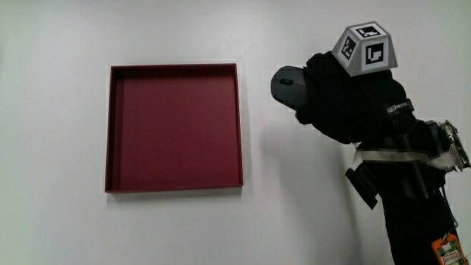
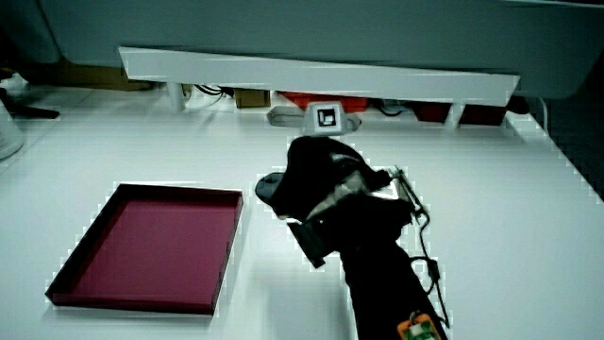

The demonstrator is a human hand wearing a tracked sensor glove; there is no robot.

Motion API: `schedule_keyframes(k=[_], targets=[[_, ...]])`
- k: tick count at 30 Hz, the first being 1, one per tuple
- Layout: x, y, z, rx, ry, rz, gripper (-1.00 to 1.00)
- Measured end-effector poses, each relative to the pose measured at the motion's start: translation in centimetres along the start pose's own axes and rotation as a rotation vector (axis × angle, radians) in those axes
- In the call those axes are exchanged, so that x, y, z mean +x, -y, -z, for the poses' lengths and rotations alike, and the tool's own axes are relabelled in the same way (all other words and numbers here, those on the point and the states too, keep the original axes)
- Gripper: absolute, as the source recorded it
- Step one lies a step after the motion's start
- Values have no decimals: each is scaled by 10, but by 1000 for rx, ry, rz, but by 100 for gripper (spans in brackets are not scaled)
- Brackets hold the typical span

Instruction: Place mouse on desk

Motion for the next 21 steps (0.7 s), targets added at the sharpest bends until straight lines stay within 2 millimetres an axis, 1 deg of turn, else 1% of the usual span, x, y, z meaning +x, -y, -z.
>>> schedule_keyframes(k=[6, 14, 17, 19, 21], targets=[[22, -25, 19, -65, -33, 47, 0], [42, -55, 46, -132, -58, 101, 0], [46, -64, 55, -130, -57, 116, 0], [46, -67, 60, -143, -63, 107, 0], [49, -74, 67, -161, -59, 131, 0]])
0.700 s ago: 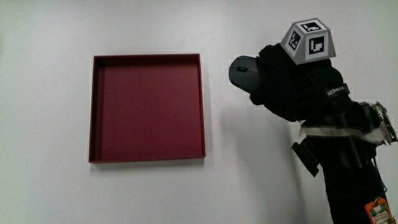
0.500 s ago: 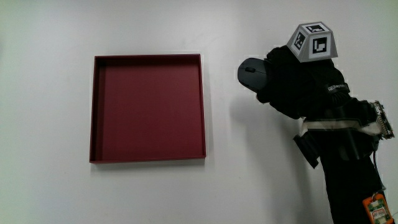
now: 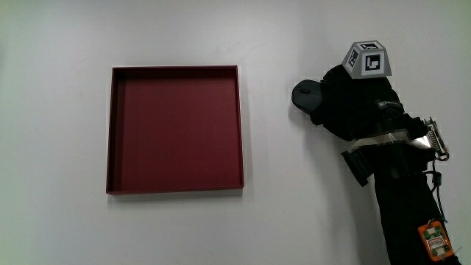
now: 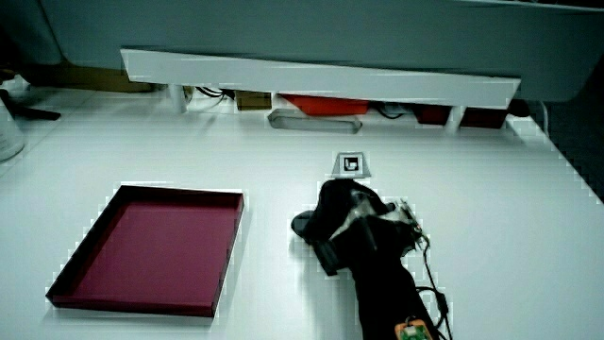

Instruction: Place mouse on desk

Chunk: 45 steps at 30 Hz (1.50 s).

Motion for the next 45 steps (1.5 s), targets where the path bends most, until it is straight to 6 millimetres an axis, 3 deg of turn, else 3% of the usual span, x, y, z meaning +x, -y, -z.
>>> schedule_keyframes(k=[6, 18, 28, 31, 35, 39, 41, 45], targets=[[1, -11, 9, -6, 24, 44, 0], [2, -15, 16, 2, 39, 54, 0], [5, -8, 21, -77, 17, 33, -59], [-3, 13, 10, -17, 22, 13, -76], [-33, 59, -5, 130, 70, -98, -100], [-78, 115, -14, 208, 83, -299, -100], [-92, 123, -4, 146, 99, -373, -100], [-124, 158, 3, 121, 125, -545, -100]])
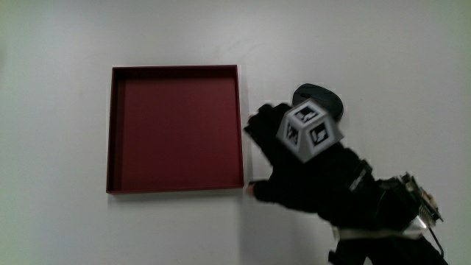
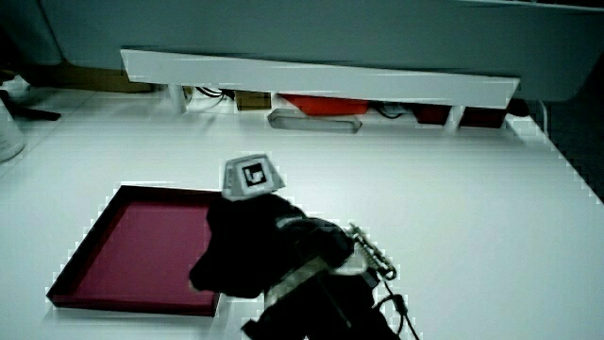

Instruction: Place mouse on desk

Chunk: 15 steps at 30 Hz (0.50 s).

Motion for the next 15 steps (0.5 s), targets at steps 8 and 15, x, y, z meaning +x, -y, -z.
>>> schedule_keyframes(k=[8, 15], targets=[[-61, 19, 16, -40, 111, -198, -100], [-77, 18, 31, -70, 218, -209, -100]])
